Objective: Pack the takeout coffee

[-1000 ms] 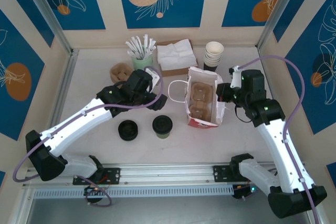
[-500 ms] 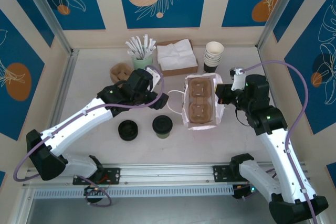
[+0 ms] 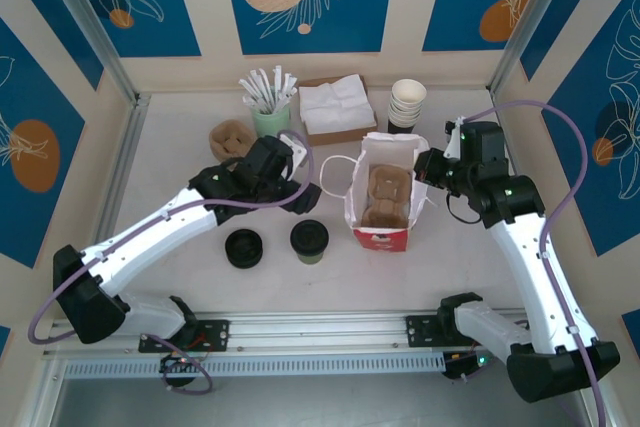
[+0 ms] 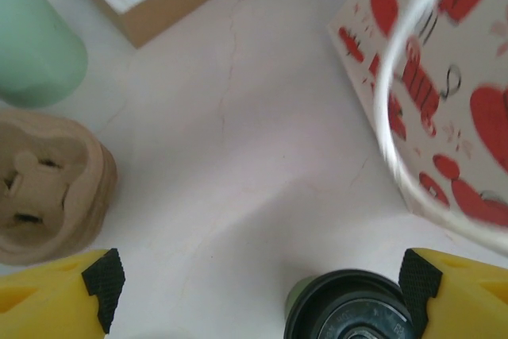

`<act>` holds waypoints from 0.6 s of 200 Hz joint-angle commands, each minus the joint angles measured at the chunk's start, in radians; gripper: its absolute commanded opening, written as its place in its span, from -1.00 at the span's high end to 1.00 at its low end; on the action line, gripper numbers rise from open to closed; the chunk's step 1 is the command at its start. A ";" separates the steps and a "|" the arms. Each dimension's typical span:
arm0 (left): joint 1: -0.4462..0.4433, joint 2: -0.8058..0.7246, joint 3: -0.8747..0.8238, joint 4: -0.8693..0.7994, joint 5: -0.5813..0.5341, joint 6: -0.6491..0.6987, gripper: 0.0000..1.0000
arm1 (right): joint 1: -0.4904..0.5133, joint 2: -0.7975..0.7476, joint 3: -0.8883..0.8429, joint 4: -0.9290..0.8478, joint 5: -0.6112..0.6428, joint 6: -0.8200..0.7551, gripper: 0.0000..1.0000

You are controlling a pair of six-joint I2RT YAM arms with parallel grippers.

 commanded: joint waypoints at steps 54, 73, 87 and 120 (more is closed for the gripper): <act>-0.092 -0.019 -0.137 -0.013 0.015 -0.133 -0.77 | -0.124 0.012 -0.030 -0.009 -0.109 0.119 1.00; -0.144 -0.019 -0.169 0.013 -0.008 -0.131 -0.78 | -0.154 0.015 -0.044 0.003 -0.146 0.133 1.00; -0.184 -0.017 -0.186 0.023 -0.036 -0.137 -0.79 | -0.174 0.017 -0.050 0.009 -0.169 0.145 1.00; -0.244 -0.025 -0.230 0.043 -0.091 -0.160 -0.82 | -0.191 0.018 -0.050 0.007 -0.190 0.144 1.00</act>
